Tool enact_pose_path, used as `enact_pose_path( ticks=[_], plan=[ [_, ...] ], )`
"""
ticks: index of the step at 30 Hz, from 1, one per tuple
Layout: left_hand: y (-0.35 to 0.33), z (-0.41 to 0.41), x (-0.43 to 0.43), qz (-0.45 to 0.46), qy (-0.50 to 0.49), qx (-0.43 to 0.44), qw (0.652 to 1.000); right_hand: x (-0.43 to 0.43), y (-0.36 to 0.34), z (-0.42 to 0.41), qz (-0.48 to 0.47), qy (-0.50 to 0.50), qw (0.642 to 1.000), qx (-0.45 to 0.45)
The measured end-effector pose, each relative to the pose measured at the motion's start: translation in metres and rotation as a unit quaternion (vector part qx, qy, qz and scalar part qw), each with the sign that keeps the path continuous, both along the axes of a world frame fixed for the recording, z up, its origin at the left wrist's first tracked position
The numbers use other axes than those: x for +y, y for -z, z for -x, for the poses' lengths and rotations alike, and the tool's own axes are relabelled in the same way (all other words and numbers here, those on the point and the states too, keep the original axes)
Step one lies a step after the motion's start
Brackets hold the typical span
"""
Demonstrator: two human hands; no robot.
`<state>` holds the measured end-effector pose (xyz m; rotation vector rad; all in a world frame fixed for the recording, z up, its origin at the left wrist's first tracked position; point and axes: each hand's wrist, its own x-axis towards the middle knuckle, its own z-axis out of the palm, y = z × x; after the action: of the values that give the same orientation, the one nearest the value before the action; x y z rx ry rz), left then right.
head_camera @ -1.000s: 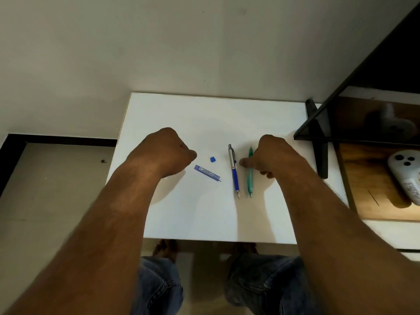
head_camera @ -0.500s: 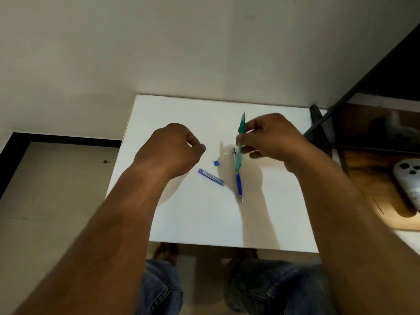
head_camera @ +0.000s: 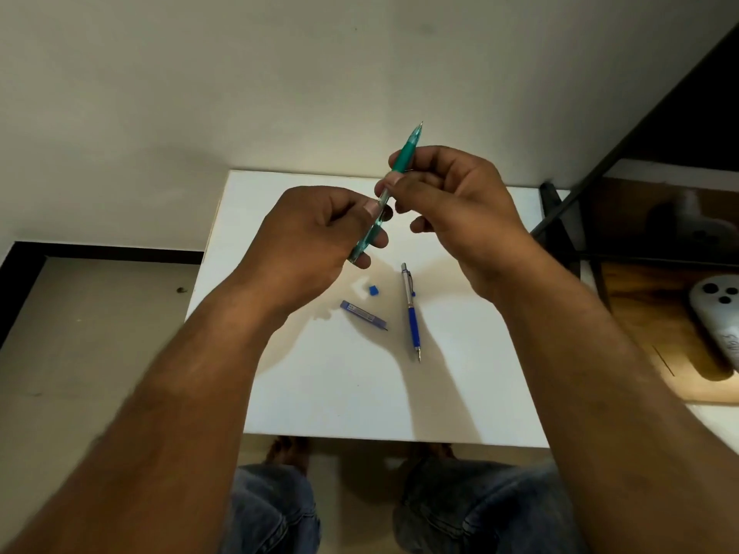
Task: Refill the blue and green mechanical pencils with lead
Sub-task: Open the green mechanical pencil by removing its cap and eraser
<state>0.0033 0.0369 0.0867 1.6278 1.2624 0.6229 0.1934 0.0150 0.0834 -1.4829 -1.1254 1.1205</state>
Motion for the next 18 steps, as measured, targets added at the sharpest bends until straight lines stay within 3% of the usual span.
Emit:
enact_pose_path(
  ticks=[12, 18],
  plan=[
    [-0.003, -0.007, -0.006, 0.032, 0.019, 0.017, 0.999, 0.000, -0.008, -0.002, -0.059, 0.089, 0.992, 0.069],
    [0.001, 0.002, -0.001, -0.008, -0.035, -0.037, 0.999, 0.003, -0.006, -0.015, -0.014, 0.172, 0.975, 0.140]
  ],
)
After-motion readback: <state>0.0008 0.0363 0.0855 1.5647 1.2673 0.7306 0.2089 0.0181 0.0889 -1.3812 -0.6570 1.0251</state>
